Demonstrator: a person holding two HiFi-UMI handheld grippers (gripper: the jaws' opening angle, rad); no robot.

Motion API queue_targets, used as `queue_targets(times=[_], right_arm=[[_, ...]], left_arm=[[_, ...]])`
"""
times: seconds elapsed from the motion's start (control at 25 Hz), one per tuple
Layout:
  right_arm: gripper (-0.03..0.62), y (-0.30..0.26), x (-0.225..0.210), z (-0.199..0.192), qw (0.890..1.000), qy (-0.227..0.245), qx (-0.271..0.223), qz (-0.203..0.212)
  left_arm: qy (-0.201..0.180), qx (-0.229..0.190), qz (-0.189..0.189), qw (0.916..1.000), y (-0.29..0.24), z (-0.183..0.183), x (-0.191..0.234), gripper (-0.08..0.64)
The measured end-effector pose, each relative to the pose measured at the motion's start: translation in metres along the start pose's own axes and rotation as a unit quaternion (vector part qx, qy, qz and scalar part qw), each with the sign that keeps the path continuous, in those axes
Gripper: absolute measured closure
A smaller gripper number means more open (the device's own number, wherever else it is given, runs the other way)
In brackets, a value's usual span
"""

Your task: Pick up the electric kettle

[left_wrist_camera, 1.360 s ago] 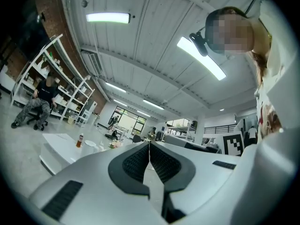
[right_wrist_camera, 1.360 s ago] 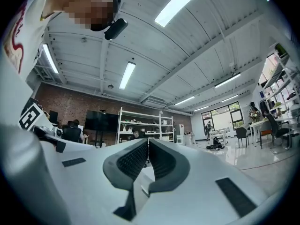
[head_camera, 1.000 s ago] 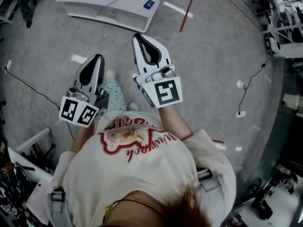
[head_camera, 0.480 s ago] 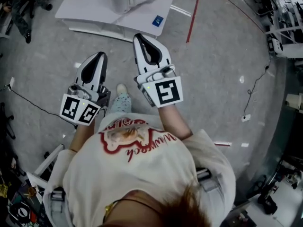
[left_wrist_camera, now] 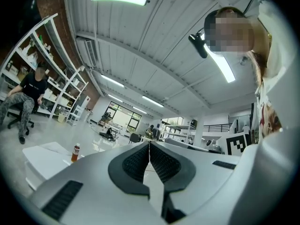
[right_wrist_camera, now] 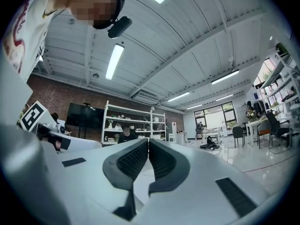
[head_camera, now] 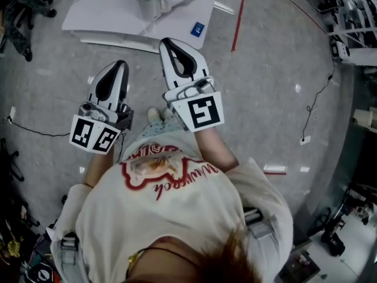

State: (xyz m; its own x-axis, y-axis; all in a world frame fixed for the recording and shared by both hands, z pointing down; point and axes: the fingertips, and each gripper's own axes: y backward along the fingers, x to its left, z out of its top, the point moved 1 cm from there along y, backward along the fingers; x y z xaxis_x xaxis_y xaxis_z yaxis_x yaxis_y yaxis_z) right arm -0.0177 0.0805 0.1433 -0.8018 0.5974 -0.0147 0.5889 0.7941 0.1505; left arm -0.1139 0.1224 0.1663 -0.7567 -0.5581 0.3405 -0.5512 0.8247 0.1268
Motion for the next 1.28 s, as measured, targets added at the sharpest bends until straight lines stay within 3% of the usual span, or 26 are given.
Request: queue_targets(times=[0.28,0.84,1.28], right_arm=[[0.575,-0.022,-0.008,-0.007,1.000,0.013,0.012,0.005],[0.574,-0.053,-0.022,-0.023,0.999,0.006,0.015,-0.031],[0.575,-0.137,-0.064,-0.036,1.000,0.007,0.007,-0.010]], left_arm=[[0.008,-0.001,-0.001,1.0000,-0.017,0.004,0.016,0.547],[0.015,0.008,-0.014,0.9998,-0.037,0.003,0.055,0.547],[0.007,-0.006,0.001,1.0000,-0.104,0.013,0.117,0.546]])
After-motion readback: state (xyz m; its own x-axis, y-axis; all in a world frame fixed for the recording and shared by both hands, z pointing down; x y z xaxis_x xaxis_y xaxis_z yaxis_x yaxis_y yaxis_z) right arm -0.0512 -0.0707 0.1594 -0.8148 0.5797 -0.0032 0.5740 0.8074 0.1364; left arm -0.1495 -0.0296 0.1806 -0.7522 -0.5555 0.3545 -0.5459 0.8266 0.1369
